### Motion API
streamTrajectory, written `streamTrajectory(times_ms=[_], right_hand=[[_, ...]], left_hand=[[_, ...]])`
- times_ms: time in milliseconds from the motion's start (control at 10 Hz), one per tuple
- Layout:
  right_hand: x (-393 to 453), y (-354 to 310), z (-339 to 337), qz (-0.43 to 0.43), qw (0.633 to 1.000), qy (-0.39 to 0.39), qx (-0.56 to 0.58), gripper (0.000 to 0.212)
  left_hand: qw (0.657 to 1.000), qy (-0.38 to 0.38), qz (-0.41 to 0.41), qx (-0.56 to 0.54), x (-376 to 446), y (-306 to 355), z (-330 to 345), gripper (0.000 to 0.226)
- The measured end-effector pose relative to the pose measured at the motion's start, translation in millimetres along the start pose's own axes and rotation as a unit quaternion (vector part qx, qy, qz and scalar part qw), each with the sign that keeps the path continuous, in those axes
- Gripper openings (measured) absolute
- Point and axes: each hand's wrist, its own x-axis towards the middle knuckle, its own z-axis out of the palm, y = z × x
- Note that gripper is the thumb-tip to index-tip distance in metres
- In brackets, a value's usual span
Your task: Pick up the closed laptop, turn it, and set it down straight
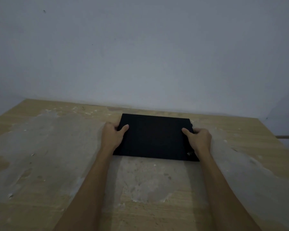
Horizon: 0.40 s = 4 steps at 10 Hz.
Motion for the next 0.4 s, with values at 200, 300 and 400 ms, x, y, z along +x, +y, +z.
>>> streamTrajectory(times_ms=[200,300,400], right_hand=[[-9,-8,-4,-0.003,0.999,-0.008,-0.05,0.033],[-17,-16,-7,-0.038,0.997,0.016,-0.058,0.035],[-19,-36,-13,-0.1,0.993,0.046,-0.032,0.035]], left_hand=[[0.999,-0.005,-0.009,0.039,0,4,-1,0.034],[0.999,0.008,0.016,0.05,0,1,-7,0.035],[0.995,0.025,0.067,0.071,1,8,-12,0.032]])
